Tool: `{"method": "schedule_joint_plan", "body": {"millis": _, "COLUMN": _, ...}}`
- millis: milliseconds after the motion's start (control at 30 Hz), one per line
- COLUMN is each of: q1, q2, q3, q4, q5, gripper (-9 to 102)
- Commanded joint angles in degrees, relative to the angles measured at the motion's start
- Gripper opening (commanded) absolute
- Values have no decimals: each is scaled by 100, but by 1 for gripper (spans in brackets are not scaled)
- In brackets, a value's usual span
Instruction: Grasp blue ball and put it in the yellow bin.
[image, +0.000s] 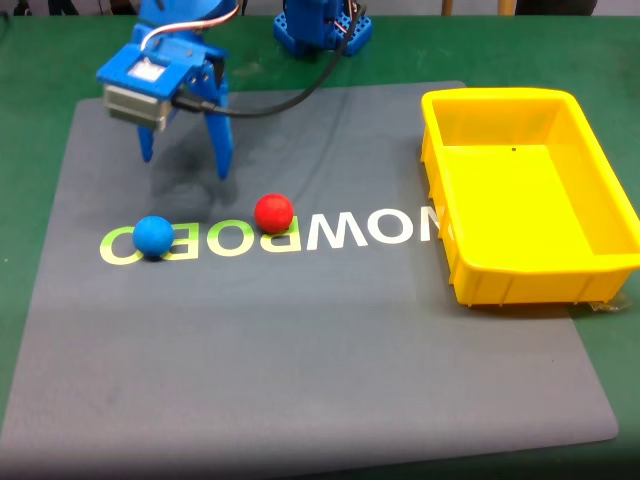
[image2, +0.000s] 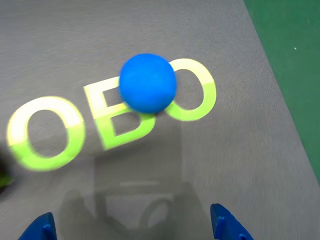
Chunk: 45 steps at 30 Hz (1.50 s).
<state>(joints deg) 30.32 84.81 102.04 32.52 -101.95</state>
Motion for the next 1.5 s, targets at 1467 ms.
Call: {"method": "schedule_joint_plan", "body": {"millis": 1467, "q1": -272, "q2": -2979, "q3": -3199, "q4": -439, "q5": 694, "gripper": 0}}
